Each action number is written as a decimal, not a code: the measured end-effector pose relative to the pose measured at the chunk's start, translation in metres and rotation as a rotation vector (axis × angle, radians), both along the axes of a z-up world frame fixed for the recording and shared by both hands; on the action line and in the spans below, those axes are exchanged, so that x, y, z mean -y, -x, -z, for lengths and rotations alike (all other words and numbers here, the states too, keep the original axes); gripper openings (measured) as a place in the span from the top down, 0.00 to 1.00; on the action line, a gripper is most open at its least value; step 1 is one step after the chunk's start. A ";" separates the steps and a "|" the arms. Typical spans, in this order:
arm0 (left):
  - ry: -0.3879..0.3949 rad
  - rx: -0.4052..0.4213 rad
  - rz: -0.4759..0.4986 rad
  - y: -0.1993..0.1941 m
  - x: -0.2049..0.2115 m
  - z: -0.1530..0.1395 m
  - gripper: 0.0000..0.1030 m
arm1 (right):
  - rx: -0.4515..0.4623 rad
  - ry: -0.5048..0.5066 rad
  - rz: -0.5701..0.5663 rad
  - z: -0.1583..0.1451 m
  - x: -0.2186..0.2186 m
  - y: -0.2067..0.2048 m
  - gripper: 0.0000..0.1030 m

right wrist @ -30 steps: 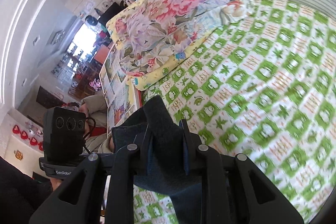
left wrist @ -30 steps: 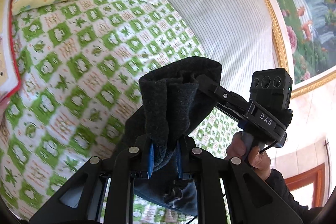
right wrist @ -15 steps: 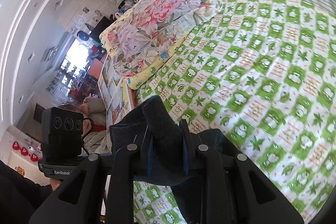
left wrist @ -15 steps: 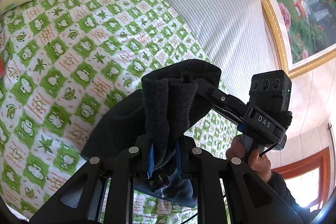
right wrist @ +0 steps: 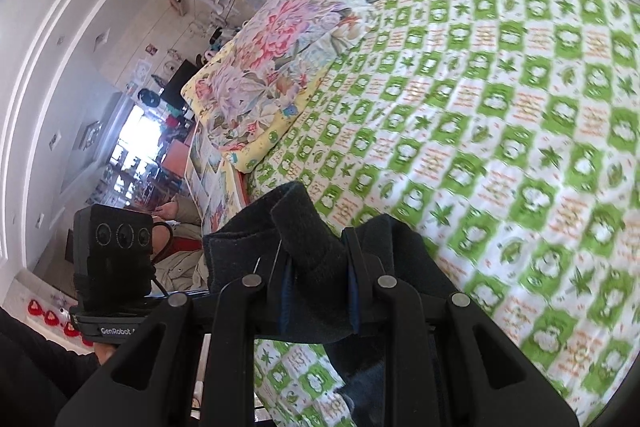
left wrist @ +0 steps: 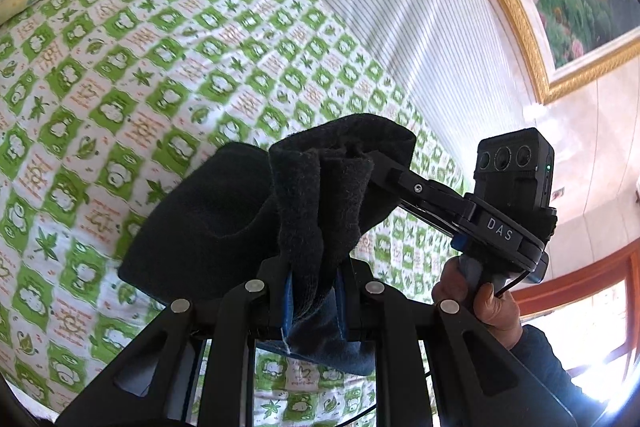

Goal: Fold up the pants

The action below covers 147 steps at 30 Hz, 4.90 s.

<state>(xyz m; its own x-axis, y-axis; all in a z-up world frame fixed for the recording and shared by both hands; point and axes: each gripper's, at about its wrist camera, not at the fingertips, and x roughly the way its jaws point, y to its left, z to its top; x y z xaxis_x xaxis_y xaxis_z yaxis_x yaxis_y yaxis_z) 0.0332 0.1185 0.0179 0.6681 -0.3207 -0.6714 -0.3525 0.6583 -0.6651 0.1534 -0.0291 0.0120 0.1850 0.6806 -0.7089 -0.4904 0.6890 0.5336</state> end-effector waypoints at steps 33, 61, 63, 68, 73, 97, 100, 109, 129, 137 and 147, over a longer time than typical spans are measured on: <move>-0.083 -0.056 0.160 -0.025 0.066 0.005 0.85 | -0.003 -0.068 0.134 0.010 0.074 0.035 0.77; -0.244 -0.131 0.364 -0.055 0.137 0.042 0.80 | -0.048 -0.068 0.257 0.044 0.142 0.071 0.65; -0.255 -0.129 0.381 -0.056 0.141 0.043 0.76 | -0.050 -0.064 0.278 0.046 0.148 0.075 0.62; -0.285 -0.125 0.428 -0.060 0.152 0.049 0.66 | -0.057 -0.061 0.344 0.048 0.164 0.082 0.59; -0.240 -0.107 0.500 -0.062 0.162 0.051 0.49 | -0.054 -0.081 0.433 0.047 0.186 0.097 0.59; -0.156 -0.091 0.509 -0.047 0.088 0.031 0.46 | 0.032 0.043 0.688 0.003 0.164 0.150 0.27; -0.162 -0.088 0.495 -0.047 0.076 0.027 0.46 | 0.026 0.070 0.685 0.005 0.150 0.149 0.26; -0.156 -0.094 0.467 -0.044 0.045 0.030 0.46 | 0.039 0.160 0.692 0.012 0.119 0.150 0.24; -0.163 -0.156 0.361 -0.056 -0.010 0.052 0.35 | -0.056 0.150 0.765 0.034 0.126 0.152 0.21; -0.139 -0.203 0.367 -0.068 -0.018 0.076 0.34 | -0.077 0.139 0.769 0.047 0.127 0.151 0.18; -0.113 -0.252 0.387 -0.080 -0.011 0.102 0.34 | -0.095 0.113 0.766 0.058 0.132 0.154 0.18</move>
